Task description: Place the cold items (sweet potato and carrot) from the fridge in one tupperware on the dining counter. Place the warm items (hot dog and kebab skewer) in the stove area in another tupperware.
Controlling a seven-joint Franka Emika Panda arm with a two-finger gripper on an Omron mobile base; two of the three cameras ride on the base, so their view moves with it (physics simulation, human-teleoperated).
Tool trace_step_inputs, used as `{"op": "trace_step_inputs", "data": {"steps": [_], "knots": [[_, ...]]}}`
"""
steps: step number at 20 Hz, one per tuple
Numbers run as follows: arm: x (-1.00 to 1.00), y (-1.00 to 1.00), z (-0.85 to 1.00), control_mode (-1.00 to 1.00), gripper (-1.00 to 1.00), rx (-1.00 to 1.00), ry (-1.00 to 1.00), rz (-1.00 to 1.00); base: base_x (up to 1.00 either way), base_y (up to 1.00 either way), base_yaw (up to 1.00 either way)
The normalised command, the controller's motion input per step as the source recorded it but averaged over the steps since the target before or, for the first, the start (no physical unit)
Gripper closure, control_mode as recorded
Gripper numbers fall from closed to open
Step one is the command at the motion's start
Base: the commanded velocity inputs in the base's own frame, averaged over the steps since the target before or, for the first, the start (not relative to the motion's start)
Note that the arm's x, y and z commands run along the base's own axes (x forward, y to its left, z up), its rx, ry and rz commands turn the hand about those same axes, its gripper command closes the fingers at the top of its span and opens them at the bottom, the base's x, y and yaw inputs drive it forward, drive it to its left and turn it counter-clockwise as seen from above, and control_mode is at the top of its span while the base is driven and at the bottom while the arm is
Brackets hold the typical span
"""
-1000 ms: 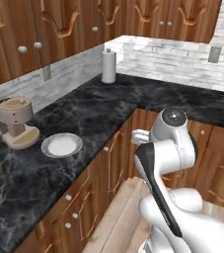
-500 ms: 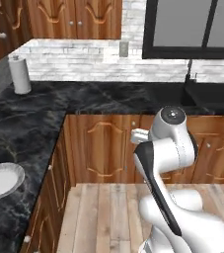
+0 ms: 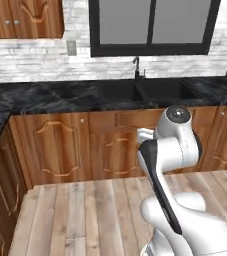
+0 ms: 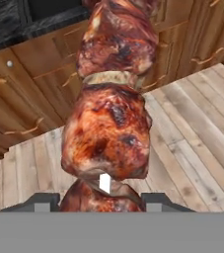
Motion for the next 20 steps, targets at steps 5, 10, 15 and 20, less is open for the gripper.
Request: {"op": "trace_step_inputs", "data": {"steps": [5,10,15,20], "knots": [[0.00,0.00,0.00,1.00,1.00,0.00,0.00,0.00,-0.94,-0.68,-0.22],[0.00,0.00,0.00,1.00,1.00,0.00,0.00,0.00,-0.98,-0.35,-0.34],[0.00,0.00,0.00,1.00,1.00,0.00,0.00,0.00,-1.00,-0.11,-0.24],[0.00,0.00,0.00,1.00,1.00,0.00,0.00,0.00,-1.00,-0.26,-0.17]]}}
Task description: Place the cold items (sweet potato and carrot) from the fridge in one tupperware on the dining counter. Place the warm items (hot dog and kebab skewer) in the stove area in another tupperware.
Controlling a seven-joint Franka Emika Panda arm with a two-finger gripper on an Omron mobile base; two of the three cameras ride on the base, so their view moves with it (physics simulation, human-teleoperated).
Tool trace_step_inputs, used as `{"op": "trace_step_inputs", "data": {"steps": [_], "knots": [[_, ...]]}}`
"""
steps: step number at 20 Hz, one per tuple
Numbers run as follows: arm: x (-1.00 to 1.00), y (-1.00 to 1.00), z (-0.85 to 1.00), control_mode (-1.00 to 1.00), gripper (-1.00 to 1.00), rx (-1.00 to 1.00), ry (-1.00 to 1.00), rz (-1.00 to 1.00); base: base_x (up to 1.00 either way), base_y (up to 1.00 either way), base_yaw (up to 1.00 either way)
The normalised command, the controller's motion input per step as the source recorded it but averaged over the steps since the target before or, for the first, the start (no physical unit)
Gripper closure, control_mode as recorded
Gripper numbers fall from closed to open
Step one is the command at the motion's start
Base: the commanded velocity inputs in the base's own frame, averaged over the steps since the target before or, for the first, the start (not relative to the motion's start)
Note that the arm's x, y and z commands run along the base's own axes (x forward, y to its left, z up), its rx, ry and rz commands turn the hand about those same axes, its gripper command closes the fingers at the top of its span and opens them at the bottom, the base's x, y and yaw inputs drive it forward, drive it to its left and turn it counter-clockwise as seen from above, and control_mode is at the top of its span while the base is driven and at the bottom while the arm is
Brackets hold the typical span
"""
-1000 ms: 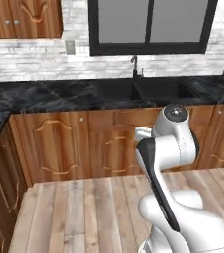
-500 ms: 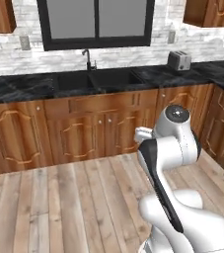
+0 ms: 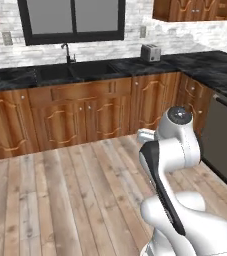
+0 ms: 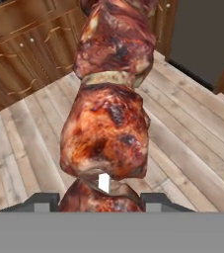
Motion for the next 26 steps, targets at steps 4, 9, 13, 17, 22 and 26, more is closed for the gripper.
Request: {"op": "trace_step_inputs", "data": {"steps": [4,9,13,17,22,26], "knots": [[0.00,0.00,0.00,1.00,1.00,0.00,0.00,0.00,-1.00,-0.48,-0.18],[0.00,0.00,0.00,1.00,1.00,0.00,0.00,0.00,-1.00,-0.54,-0.17],[0.00,0.00,0.00,1.00,1.00,0.00,0.00,0.00,-0.98,-0.68,-0.18],[0.00,0.00,0.00,1.00,1.00,0.00,0.00,0.00,-0.86,-0.78,-0.20],[0.00,0.00,0.00,1.00,1.00,0.00,0.00,0.00,-0.64,-0.92,-0.17],[0.00,0.00,0.00,1.00,1.00,0.00,0.00,0.00,-0.57,-0.98,-0.14]]}}
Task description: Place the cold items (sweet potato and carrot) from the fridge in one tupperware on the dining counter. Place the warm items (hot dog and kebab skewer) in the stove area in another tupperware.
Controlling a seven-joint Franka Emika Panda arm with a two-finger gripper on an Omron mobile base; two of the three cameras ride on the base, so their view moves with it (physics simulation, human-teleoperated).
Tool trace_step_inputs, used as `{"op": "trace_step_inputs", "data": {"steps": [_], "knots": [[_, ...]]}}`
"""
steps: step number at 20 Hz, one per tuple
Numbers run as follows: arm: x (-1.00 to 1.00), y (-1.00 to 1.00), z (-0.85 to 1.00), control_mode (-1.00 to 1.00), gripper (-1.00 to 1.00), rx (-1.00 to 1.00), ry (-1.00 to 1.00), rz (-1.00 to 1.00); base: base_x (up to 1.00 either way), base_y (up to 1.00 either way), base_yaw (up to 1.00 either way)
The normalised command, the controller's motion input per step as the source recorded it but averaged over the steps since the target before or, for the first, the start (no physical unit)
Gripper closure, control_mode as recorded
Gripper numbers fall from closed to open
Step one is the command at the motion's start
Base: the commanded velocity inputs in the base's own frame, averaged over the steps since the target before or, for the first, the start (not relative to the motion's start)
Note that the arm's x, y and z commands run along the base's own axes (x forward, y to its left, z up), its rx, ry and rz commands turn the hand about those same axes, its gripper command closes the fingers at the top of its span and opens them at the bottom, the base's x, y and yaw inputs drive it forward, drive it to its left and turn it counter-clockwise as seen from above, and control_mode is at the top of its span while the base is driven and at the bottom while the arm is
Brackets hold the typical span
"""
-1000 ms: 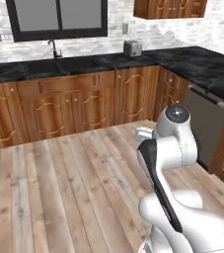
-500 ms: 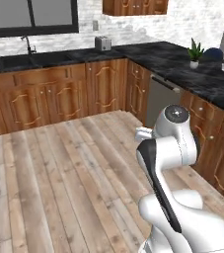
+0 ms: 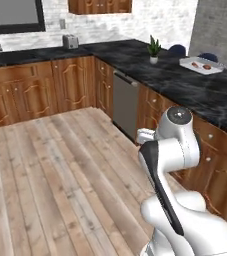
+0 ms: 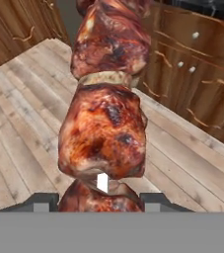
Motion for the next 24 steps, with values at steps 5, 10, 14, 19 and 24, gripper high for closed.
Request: {"op": "trace_step_inputs", "data": {"steps": [5,10,14,19,24], "knots": [[0.00,0.00,0.00,1.00,1.00,0.00,0.00,0.00,-0.91,-0.81,-0.17],[0.00,0.00,0.00,1.00,1.00,0.00,0.00,0.00,-0.47,-0.95,-0.08],[0.00,0.00,0.00,1.00,1.00,0.00,0.00,0.00,-0.15,-1.00,-0.01],[0.00,0.00,0.00,1.00,1.00,0.00,0.00,0.00,-0.03,-1.00,0.00],[0.00,0.00,0.00,1.00,1.00,0.00,0.00,0.00,0.00,-1.00,0.00]]}}
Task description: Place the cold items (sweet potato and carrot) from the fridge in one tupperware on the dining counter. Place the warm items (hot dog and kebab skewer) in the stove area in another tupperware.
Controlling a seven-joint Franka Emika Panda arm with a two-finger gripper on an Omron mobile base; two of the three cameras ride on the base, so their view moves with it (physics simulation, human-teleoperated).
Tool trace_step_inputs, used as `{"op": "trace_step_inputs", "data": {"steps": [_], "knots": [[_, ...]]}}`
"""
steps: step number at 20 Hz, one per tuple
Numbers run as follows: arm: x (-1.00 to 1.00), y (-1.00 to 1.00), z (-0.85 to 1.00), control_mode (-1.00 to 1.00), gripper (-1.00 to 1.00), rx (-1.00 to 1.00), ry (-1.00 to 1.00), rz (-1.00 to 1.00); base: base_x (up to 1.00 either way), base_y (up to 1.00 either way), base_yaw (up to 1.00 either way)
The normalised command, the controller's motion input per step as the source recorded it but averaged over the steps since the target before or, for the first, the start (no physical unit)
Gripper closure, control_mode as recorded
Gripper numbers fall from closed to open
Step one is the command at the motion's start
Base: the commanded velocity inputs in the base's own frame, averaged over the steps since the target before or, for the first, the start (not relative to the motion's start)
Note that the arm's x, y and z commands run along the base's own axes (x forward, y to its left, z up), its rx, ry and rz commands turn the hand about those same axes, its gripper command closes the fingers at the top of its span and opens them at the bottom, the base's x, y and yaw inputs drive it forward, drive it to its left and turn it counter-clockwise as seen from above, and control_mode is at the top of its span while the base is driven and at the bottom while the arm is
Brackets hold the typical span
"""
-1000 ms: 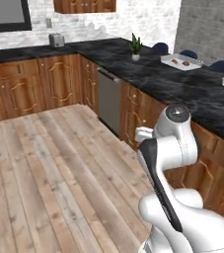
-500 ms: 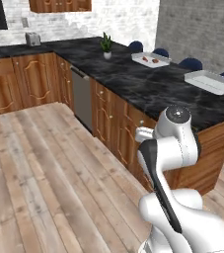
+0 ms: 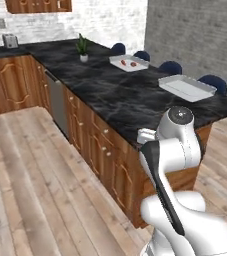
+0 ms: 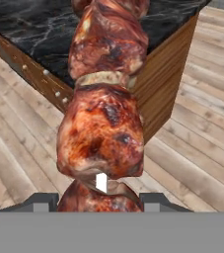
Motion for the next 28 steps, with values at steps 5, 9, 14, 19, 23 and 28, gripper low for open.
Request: {"op": "trace_step_inputs", "data": {"steps": [5,9,14,19,23,28], "knots": [[0.00,0.00,0.00,1.00,1.00,0.00,0.00,0.00,0.02,-1.00,0.00],[0.00,0.00,0.00,1.00,1.00,0.00,0.00,0.00,0.10,-0.98,0.03],[0.00,0.00,0.00,1.00,1.00,0.00,0.00,0.00,0.11,-0.76,0.28],[0.00,0.00,0.00,1.00,1.00,0.00,0.00,0.00,0.14,-0.61,0.47],[0.00,0.00,0.00,1.00,1.00,0.00,0.00,0.00,0.27,-0.50,0.52],[0.00,0.00,0.00,1.00,1.00,0.00,0.00,0.00,0.09,-0.80,0.42]]}}
